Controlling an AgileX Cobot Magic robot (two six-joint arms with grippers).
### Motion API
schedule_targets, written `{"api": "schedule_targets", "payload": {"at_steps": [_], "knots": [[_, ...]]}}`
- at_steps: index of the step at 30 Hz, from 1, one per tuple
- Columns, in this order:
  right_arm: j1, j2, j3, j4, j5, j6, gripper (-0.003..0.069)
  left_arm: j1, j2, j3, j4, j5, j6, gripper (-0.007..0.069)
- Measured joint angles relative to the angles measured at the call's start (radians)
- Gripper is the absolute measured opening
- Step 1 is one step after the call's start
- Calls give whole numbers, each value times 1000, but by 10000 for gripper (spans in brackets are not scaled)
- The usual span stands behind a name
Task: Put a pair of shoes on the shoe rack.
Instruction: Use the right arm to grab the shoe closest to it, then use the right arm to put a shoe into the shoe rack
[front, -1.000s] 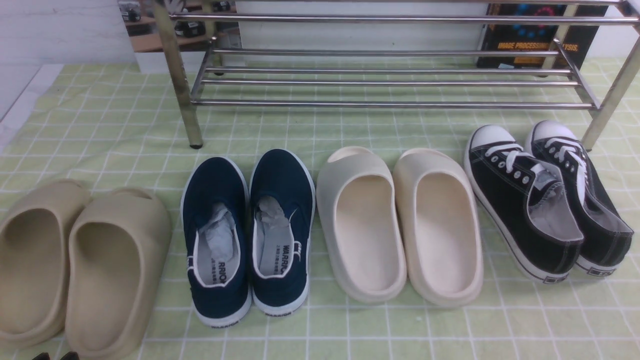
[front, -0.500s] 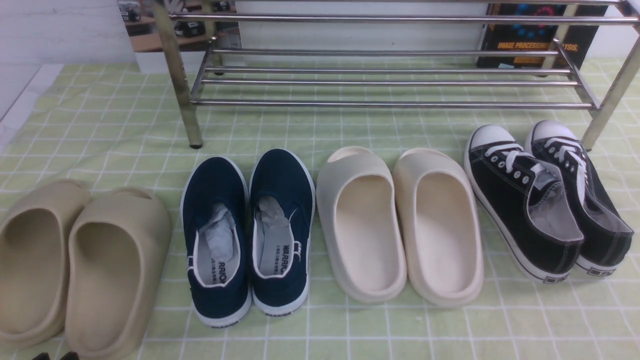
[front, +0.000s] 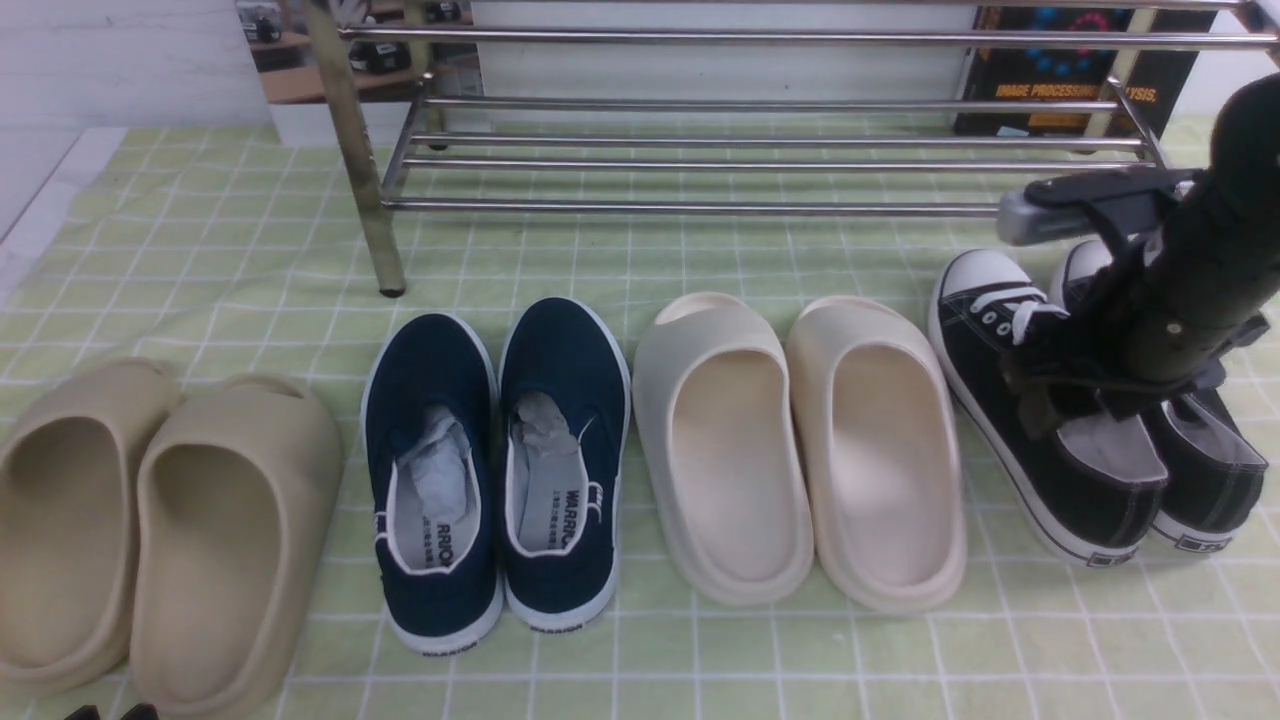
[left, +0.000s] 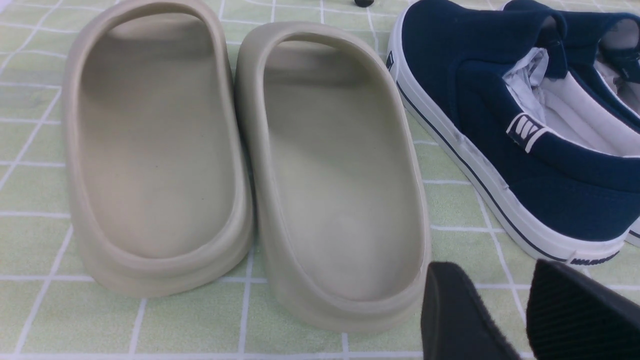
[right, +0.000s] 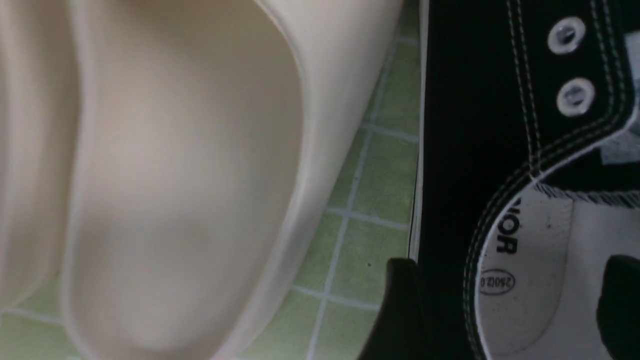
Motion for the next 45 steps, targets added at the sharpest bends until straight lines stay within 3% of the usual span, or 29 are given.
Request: {"api": "schedule_targets", "payload": {"at_steps": [4,8,12,14,23,30,45], "knots": [[0,82,-1,-22,-69,62,452,0,0,0,0,0,0,240],[0,120,-1,-22,-126,77,314,0,0,0,0,0,0,240],[3,134,-3,-11,-140,81,59,0,0,0,0,0,0,240],[6,130,-13,-11,-128,83,11,0,0,0,0,0,0,240],[6,29,-181,27,136,84,15,0,0,0,0,0,0,240],[6,82,-354,32,118,77,17,0,0,0,0,0,0,240],[6,553,-996,-9,89,7,17,0,0,0,0,0,0,240]]}}
